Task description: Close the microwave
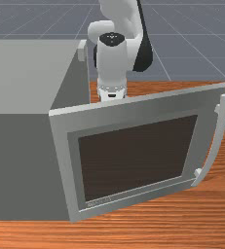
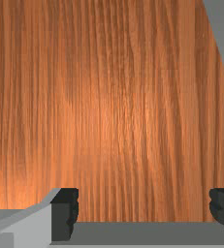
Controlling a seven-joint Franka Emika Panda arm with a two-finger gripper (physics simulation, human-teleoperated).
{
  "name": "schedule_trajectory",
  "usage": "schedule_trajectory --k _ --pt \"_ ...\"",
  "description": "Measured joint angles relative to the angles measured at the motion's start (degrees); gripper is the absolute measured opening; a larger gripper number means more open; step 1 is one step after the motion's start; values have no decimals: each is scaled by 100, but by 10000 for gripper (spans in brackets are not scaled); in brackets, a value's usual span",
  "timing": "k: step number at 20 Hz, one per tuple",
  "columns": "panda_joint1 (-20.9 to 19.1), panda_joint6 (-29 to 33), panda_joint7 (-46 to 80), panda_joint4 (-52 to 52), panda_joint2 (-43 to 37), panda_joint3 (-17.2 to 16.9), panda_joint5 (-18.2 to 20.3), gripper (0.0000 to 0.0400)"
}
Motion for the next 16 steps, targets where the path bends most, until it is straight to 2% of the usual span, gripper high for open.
schedule_trajectory --k 1,2,3,4,6,7,8,10,13,14,16 --pt "0 0 0 0 0 0 0 243" --pt "0 0 0 0 0 0 0 148" --pt "0 0 0 0 0 0 0 90" --pt "0 0 0 0 0 0 0 54" --pt "13 33 82 -1 18 -13 7 20" --pt "-42 42 -80 -5 34 39 96 12" --pt "1 30 24 -7 29 -2 9 7" --pt "-81 -96 -159 9 -44 72 193 3" --pt "-74 -402 -145 82 -257 57 185 1" --pt "-10 -542 4 128 -354 2 6 0" --pt "-20 -779 23 224 -513 9 53 0"
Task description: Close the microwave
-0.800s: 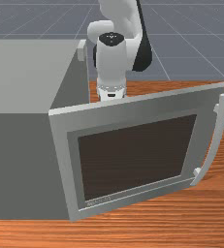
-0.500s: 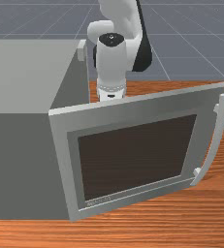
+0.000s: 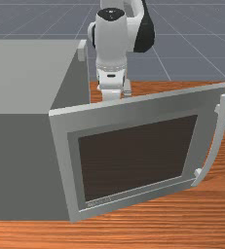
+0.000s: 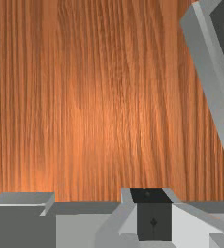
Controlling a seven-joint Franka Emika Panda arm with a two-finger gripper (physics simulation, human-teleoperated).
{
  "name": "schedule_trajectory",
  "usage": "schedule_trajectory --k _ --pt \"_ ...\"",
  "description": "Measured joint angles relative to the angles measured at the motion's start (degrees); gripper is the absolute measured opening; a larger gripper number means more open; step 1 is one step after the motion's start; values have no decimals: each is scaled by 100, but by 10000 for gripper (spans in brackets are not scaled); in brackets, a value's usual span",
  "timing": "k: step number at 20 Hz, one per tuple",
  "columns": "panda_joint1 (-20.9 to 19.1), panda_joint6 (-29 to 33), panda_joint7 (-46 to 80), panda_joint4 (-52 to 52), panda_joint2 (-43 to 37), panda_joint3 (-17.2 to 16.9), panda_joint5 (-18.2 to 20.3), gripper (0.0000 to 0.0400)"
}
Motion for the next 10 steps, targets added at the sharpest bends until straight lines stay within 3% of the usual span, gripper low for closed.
schedule_trajectory --k 6,7,8,10 --pt "-6 -829 -43 443 -357 6 -6 0" --pt "16 -884 24 475 -414 -6 -101 157" --pt "20 -943 39 518 -446 -8 -123 252" --pt "28 -1048 61 591 -488 -10 -156 346"
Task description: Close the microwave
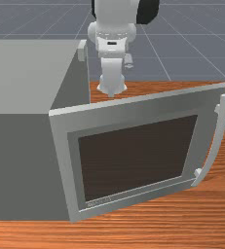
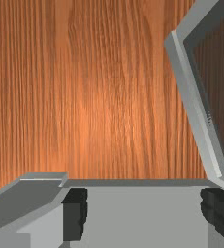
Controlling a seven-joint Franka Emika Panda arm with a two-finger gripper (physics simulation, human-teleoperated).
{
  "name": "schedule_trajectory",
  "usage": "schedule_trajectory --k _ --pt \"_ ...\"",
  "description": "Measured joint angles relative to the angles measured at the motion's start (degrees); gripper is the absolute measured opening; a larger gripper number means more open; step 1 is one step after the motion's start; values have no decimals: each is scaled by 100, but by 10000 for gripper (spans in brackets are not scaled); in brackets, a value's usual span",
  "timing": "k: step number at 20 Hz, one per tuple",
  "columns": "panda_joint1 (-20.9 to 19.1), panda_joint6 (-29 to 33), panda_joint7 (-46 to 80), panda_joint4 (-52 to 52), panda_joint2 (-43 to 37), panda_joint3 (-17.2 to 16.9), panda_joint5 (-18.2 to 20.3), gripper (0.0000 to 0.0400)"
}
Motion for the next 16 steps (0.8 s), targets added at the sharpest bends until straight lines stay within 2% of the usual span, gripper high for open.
schedule_trajectory --k 2,4,9,12,16 --pt "-21 -202 -75 141 10 13 110 380" --pt "-21 -401 -75 281 -7 13 110 393" --pt "-23 -627 -78 471 -219 12 115 399" --pt "-12 -1022 -43 809 -210 10 53 400" --pt "54 -1008 98 825 -216 125 355 400"
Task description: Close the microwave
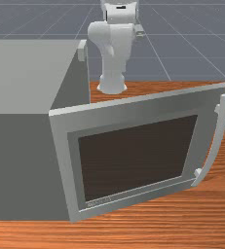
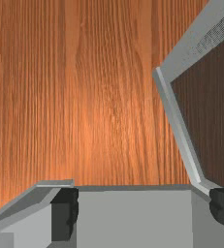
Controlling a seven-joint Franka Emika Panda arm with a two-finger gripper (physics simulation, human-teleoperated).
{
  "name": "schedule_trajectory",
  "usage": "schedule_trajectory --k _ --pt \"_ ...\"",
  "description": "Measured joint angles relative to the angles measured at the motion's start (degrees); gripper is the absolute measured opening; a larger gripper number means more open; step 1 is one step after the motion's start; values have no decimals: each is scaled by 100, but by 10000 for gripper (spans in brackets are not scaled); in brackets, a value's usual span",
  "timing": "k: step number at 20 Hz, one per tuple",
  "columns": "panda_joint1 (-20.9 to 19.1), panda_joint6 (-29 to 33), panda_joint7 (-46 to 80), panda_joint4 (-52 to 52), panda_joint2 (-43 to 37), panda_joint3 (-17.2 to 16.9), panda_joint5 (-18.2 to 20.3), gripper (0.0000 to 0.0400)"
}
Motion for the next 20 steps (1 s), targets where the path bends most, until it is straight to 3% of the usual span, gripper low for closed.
schedule_trajectory --k 1,3,4,8,9,10,12,20 --pt "40 18 73 4 11 63 154 400" --pt "215 10 375 67 55 161 28 400" --pt "352 -24 975 140 100 177 -212 400" --pt "640 -71 1502 350 254 337 -262 400" --pt "645 -19 1175 355 276 422 -52 400" --pt "780 -101 1632 486 356 426 -278 400" --pt "931 -145 1860 652 477 501 -312 400" --pt "990 -493 1626 1990 1395 494 -412 400"
